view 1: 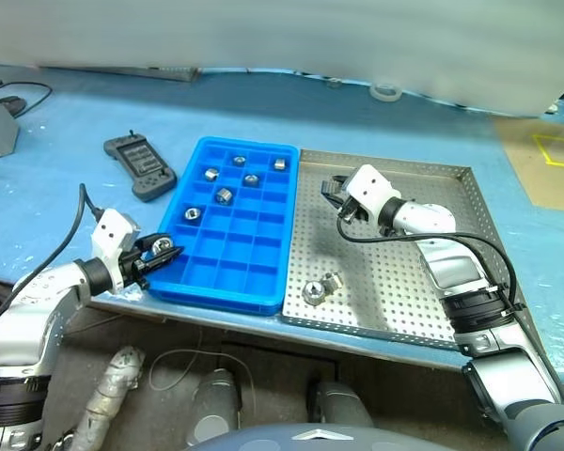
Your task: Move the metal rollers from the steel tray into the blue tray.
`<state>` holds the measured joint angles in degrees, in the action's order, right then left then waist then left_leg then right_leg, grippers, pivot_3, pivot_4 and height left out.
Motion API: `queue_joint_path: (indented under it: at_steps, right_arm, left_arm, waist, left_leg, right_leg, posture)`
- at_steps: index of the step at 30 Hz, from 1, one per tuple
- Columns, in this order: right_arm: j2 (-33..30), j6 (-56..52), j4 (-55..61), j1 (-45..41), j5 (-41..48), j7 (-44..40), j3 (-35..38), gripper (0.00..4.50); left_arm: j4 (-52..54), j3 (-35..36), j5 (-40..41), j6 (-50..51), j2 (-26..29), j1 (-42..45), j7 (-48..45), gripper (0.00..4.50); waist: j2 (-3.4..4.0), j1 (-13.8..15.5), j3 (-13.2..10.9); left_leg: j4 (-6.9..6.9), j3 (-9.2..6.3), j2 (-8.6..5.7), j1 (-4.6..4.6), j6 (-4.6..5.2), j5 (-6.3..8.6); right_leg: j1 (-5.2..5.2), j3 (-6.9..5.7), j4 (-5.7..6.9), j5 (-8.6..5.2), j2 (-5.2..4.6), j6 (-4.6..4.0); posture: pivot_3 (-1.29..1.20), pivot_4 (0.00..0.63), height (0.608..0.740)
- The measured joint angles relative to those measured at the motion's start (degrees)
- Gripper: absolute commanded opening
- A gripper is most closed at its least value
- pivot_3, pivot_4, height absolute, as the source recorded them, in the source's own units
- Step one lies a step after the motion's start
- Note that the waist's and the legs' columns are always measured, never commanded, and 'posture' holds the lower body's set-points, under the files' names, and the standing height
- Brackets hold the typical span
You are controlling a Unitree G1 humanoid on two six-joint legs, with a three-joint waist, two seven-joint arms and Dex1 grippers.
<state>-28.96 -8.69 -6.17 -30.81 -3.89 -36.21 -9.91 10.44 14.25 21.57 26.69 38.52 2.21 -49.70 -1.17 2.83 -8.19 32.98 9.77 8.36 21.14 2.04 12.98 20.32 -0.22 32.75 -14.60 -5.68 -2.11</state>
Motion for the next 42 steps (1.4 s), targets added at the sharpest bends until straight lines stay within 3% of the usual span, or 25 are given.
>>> queue_joint_path:
  at_steps: [6, 7, 12, 19, 26, 34, 39, 42]
  right_arm:
    - [0.0, 0.22, 0.0, 0.24, -0.46, 0.05, 0.0, 1.36]
    - [0.0, 0.22, 0.01, 0.44, -0.49, 0.06, 0.0, 1.36]
    - [0.0, 0.22, 0.2, 1.85, -0.69, 0.19, 0.0, 1.36]
    - [0.09, 0.17, 0.43, 2.29, -0.91, 0.72, 0.11, 1.36]
    - [0.05, -0.17, 0.97, 2.82, -0.9, 1.44, 0.45, 1.36]
    - [-1.38, -2.08, 8.81, 5.52, -1.99, 2.41, 0.96, 1.36]
    - [-2.69, -4.29, 15.8, 6.35, -2.02, 1.38, 1.3, 1.36]
    - [-3.32, -7.1, 22.9, 6.6, -2.12, 0.35, 1.09, 1.36]
  left_arm:
    - [0.04, -0.16, 0.31, 0.09, 1.94, -0.53, -0.81, 1.7]
    - [0.02, -0.31, 0.48, 0.21, 2.41, -0.62, -1.28, 2.43]
    - [-0.19, -1.23, 0.78, -0.18, 3.56, -0.8, -2.75, 3.98]
    - [-3.27, -2.34, 1.02, 0.93, 4.05, 3.23, -2.49, 3.98]
    - [-4.4, -3.84, 4.02, 3.12, 1.08, 11.85, -2.67, 3.98]
    - [-18.48, -13.28, 4.78, 3.6, -12.26, 30.83, -5.63, 3.98]
    - [-26.83, -17.19, 4.75, 3.32, -17.96, 36.06, -9.54, 3.98]
    - [-37.36, -18.95, 4.7, 2.23, -26.62, 43.77, -12.94, 3.98]
  waist:
    - [-0.03, -0.21, 0.02]
    - [-0.04, -0.2, 0.03]
    - [-0.05, -0.14, 0.04]
    - [-0.11, -0.19, 0.05]
    - [-0.26, -0.11, 0.09]
    - [-0.3, -0.5, 0.11]
    - [-0.32, -2.08, 0.12]
    - [-0.27, -1.53, 0.09]
  left_leg:
    - [-0.25, 0.0, 0.25, -0.12, -0.31, -0.17]
    - [-0.28, 0.0, 0.32, -0.14, -0.36, -0.2]
    - [-0.65, 0.0, 0.37, -0.39, -0.68, -0.39]
    - [-0.83, 0.0, 0.51, -0.65, -1.12, -0.53]
    - [-0.8, 0.0, 0.42, -0.48, -0.95, -0.58]
    - [-0.72, -0.02, 0.38, -0.36, -0.94, -0.58]
    - [-0.75, -0.02, 0.45, -0.39, -0.95, -0.58]
    - [-0.67, -0.02, 0.4, -0.25, -0.76, -0.5]
  right_leg:
    - [0.01, 0.01, -0.02, 0.04, 0.29, 0.07]
    - [0.01, 0.0, -0.02, 0.04, 0.34, 0.08]
    - [0.01, 0.02, -0.02, 0.11, 0.45, 0.2]
    - [-0.02, 0.08, 0.01, 0.0, 0.6, 0.04]
    - [0.0, 0.09, 0.05, 0.14, 0.59, 0.25]
    - [0.07, 0.15, 0.05, 0.16, 0.6, 0.29]
    - [0.1, 0.17, 0.03, 0.18, 0.66, 0.33]
    - [0.06, 0.2, 0.01, 0.17, 0.58, 0.31]
  posture:
    - [0.05, 0.15, 0.74]
    - [0.05, 0.15, 0.74]
    - [0.05, 0.15, 0.74]
    - [0.03, 0.15, 0.74]
    - [0.0, 0.15, 0.74]
    - [-0.11, 0.15, 0.74]
    - [-0.2, 0.15, 0.74]
    - [-0.23, 0.15, 0.74]
